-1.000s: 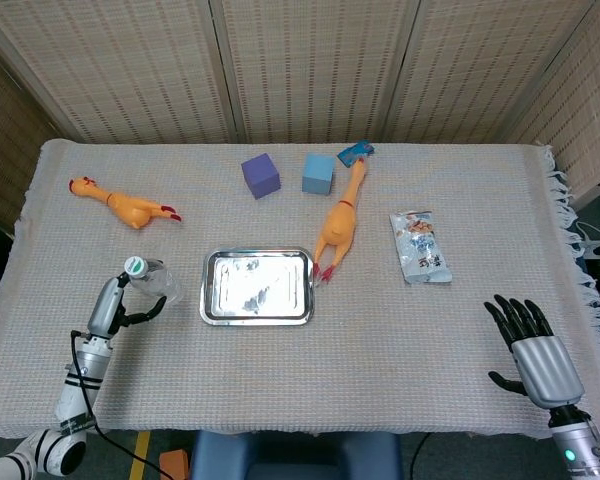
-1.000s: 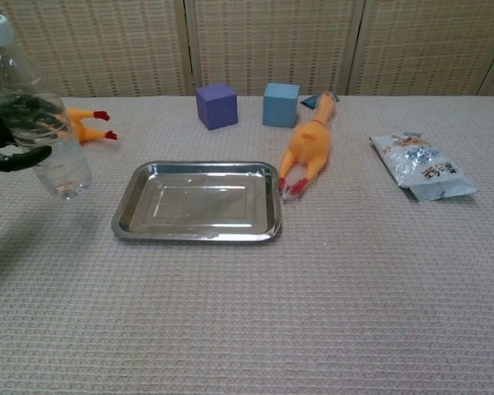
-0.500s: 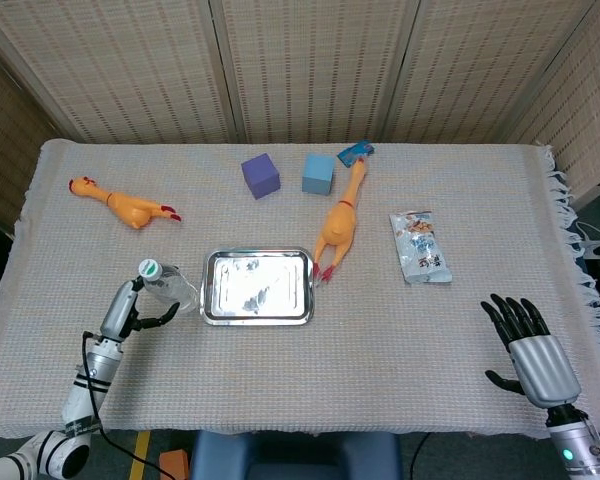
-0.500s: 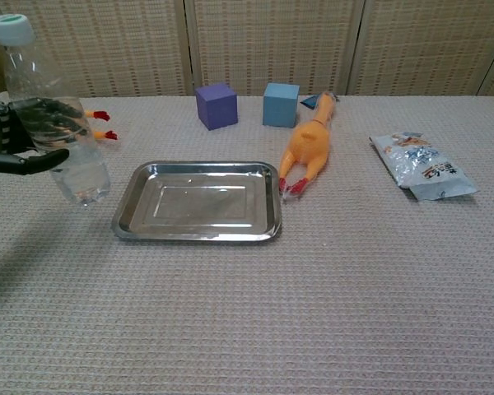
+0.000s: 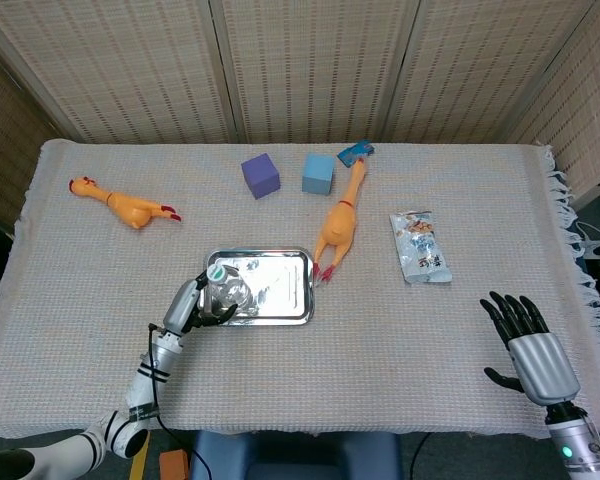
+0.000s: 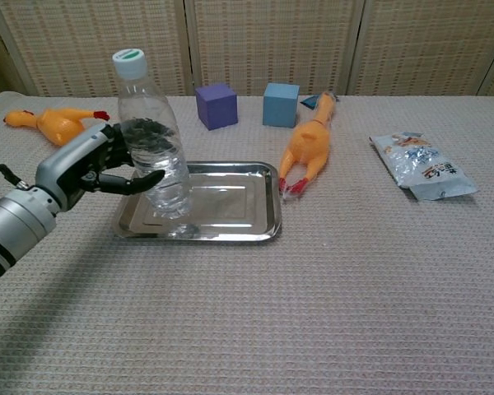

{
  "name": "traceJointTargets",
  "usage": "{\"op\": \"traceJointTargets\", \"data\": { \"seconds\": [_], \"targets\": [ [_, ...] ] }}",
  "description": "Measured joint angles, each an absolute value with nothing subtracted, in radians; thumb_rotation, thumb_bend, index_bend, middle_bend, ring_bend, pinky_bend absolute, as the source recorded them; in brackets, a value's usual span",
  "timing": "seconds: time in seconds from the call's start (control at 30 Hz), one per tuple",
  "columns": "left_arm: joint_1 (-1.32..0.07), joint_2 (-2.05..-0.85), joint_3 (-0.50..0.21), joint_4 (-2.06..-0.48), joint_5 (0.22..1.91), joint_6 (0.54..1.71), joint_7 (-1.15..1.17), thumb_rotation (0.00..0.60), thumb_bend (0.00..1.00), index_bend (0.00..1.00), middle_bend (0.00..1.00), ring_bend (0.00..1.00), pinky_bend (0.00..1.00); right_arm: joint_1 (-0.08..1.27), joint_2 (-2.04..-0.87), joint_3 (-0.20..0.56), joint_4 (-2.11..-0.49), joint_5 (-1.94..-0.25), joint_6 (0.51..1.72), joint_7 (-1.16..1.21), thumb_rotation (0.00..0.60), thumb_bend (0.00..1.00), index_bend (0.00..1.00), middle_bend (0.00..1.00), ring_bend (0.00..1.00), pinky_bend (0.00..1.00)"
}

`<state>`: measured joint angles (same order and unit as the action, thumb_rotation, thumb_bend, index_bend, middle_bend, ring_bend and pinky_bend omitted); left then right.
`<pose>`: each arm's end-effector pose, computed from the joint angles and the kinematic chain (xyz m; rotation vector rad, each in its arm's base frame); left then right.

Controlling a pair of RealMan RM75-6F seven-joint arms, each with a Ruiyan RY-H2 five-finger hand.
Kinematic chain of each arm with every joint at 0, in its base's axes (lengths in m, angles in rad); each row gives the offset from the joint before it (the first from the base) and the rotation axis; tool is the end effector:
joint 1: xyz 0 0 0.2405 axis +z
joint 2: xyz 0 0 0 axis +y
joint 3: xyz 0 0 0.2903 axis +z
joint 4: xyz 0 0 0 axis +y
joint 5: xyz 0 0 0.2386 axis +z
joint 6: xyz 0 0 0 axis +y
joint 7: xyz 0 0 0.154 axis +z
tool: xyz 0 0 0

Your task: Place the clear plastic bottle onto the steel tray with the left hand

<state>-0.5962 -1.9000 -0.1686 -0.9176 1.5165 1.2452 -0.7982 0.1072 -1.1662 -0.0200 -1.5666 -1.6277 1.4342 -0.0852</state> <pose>-0.2150 0.3649 -0.0976 -1.3951 -1.5413 -1.7099 -0.3454 -0.1851 0.1104 1.6039 -0.8511 0.8480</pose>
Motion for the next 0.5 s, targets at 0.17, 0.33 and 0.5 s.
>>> {"op": "traceJointTargets", "data": {
  "seconds": [0.17, 0.33, 0.5],
  "targets": [
    [-0.633, -1.970, -0.179, -0.797, 1.518, 1.244, -0.786, 0.600, 0.42, 0.24, 0.31, 0.20, 0.37, 0.112, -1.162, -0.027, -1.569, -1.631, 1.421, -0.082, 0.600, 0.01, 0.00, 0.00, 0.00, 0.00],
    [-0.652, -2.024, -0.177, -0.690, 1.517, 1.241, -0.792, 0.600, 0.42, 0.24, 0.30, 0.19, 0.36, 0.112, -1.160, -0.029, -1.573, -1.633, 1.422, -0.079, 0.600, 0.01, 0.00, 0.00, 0.00, 0.00],
    [-0.658, -2.048, -0.163, -0.647, 1.511, 1.224, -0.822, 0.600, 0.42, 0.14, 0.23, 0.13, 0.26, 0.112, -1.160, -0.032, -1.575, -1.636, 1.422, -0.081, 0.600, 0.01, 0.00, 0.00, 0.00, 0.00]
  ]
}}
